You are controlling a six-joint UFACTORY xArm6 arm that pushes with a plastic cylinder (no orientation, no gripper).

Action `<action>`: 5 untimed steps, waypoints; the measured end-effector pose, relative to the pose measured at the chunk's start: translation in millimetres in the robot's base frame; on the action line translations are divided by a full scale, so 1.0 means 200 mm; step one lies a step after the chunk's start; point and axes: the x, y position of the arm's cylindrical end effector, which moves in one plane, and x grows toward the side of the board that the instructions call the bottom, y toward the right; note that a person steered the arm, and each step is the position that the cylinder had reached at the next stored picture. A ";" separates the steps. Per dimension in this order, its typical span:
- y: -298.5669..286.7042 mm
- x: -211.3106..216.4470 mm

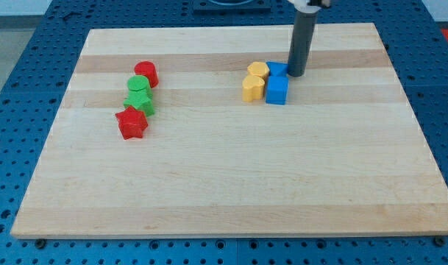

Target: Move your arm towards the bottom center

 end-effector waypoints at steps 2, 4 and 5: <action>0.16 -0.02; 0.62 0.15; 0.62 0.36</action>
